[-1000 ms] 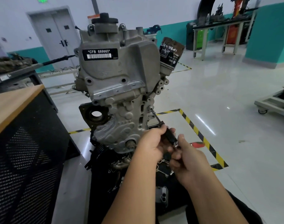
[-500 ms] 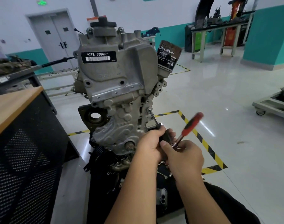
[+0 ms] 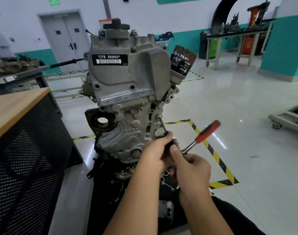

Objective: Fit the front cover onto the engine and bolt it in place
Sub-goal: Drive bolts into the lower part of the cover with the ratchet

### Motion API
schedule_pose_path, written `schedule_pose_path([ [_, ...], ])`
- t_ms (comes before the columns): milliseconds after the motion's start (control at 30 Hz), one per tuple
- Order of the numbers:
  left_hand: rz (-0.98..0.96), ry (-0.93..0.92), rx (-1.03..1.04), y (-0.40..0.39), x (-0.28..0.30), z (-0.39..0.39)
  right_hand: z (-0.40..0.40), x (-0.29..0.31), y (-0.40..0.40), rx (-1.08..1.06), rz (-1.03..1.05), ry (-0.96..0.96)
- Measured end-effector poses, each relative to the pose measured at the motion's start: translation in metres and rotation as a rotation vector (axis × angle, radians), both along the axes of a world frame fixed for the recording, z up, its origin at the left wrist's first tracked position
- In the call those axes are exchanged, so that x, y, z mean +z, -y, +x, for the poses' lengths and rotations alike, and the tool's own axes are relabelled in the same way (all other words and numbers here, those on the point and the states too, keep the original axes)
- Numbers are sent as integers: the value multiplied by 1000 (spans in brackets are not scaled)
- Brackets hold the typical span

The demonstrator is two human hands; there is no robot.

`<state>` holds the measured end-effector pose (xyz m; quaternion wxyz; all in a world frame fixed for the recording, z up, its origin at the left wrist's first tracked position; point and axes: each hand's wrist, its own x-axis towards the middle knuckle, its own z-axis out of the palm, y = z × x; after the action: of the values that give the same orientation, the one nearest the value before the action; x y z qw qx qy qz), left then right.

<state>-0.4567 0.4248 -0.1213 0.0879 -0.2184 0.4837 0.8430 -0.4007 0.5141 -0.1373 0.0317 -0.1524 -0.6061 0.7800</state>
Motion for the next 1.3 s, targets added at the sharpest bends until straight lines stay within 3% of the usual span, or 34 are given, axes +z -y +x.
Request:
schedule_pose_path([
  [67,27,14,-31,1,2,1,2,5,-2,99,-336,93],
  [100,43,20,-35,1,2,1,1,5,-3,112,-317,101],
  [200,86,4,-28,-2,5,1,-3,1,-6,36,329,-17],
  [267,67,1,-10,-3,4,-1,0,0,-2,-55,460,-89],
  [300,55,2,2,-3,3,-1,2,0,0,-51,374,-86],
  [400,88,12,-22,2,2,0,2,3,5,15,-221,53],
  [467,78,12,-32,3,1,1,1,7,2,43,-412,146],
  [633,36,25,-14,-3,4,2,-4,-1,-2,-63,173,-10],
  [800,-108,58,-10,-6,3,4,1,-4,10,-169,-54,42],
  [933,16,41,-72,-4,5,5,2,-2,5,-129,-323,109],
  [1100,87,-3,-24,-7,7,2,-4,0,-2,-161,97,-63],
  [1300,124,18,-31,-7,9,7,-7,-5,-3,-136,96,-46],
])
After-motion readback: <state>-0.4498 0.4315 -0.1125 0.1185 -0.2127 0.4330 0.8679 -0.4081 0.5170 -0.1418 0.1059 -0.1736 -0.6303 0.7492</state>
